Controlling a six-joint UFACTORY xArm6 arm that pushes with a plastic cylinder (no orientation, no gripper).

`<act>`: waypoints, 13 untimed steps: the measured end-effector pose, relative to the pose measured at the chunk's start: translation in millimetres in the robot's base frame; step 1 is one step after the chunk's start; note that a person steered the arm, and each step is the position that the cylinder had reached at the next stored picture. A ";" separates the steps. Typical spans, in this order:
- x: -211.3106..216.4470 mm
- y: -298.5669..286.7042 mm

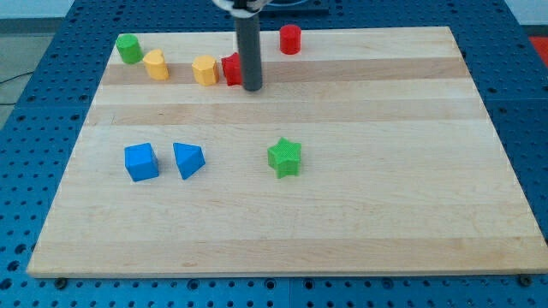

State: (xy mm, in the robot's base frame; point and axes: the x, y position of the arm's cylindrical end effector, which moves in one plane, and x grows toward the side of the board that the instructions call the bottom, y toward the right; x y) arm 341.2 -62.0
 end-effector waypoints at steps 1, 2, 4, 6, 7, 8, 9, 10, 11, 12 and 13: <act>18.8 -53.4; -12.3 -58.5; -49.0 -25.9; -55.6 127.6; -47.2 182.7; -62.9 214.6; -78.3 239.6; -70.5 237.5; -66.5 172.5; -57.3 99.8; -54.1 60.0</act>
State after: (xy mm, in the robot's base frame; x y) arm 287.1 -2.0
